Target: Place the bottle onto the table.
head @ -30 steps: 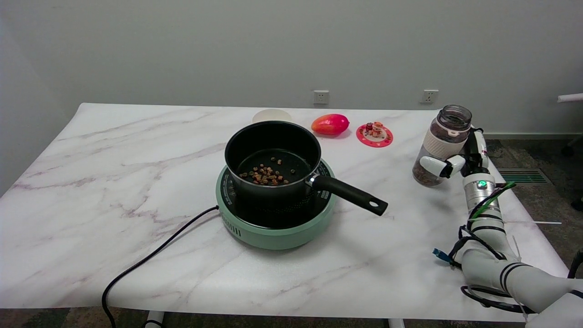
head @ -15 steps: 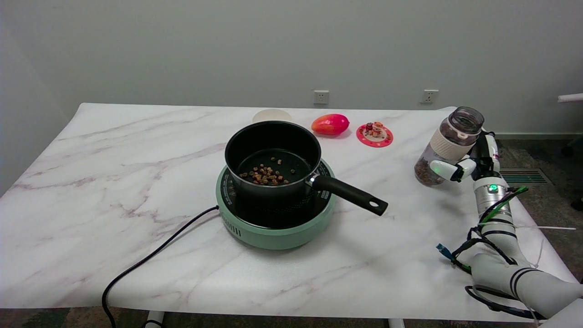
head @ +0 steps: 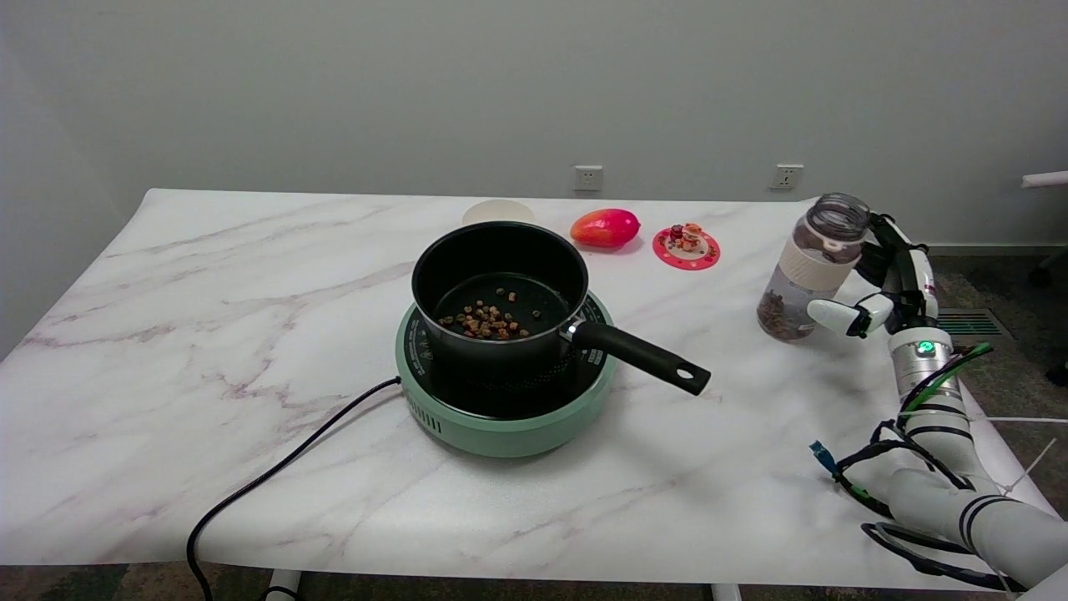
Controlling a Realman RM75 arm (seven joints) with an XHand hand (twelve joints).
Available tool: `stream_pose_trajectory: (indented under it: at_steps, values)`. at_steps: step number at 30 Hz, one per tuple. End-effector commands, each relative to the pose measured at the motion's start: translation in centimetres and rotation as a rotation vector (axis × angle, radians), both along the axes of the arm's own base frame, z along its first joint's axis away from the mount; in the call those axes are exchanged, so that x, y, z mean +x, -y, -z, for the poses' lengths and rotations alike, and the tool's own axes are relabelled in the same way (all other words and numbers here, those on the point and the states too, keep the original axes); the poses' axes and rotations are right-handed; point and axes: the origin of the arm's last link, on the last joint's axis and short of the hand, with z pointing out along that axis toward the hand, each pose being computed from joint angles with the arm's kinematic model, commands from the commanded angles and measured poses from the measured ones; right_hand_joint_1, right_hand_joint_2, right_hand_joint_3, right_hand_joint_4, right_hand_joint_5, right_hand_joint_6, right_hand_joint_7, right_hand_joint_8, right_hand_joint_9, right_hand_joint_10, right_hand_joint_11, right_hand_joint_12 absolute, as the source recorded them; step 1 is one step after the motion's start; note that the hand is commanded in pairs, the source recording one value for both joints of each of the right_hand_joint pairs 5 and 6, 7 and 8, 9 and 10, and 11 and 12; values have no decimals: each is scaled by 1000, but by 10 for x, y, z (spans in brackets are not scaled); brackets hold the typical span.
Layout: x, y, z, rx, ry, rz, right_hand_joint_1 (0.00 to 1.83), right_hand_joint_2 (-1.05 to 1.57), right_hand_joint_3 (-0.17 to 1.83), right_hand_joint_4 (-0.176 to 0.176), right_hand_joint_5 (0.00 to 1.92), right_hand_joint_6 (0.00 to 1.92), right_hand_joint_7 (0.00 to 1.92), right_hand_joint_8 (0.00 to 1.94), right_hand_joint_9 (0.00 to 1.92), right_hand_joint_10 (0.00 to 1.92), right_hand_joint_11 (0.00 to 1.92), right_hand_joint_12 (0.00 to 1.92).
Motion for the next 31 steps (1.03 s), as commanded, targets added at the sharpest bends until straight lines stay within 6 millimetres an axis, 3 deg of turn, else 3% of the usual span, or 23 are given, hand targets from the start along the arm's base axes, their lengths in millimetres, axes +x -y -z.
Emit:
stream_pose_trajectory:
  at_steps: [1,10,14,19,31]
  values:
    - [5,-15,-24,-10,-65,79,1287,-783,1274,0,395,395,930,930,709,709,690,690]
    - [12,-53,-65,-138,-168,175,1263,-898,1261,0,466,466,633,633,608,608,671,671]
    - [13,-79,-81,-215,-165,180,1260,-922,1214,0,256,256,407,407,467,467,542,542]
    - [18,-104,-92,-273,-201,182,1258,-900,1173,0,161,161,351,351,415,415,509,509]
    - [29,-113,-102,-293,-260,209,1253,-835,1157,0,123,123,344,344,402,402,491,491]
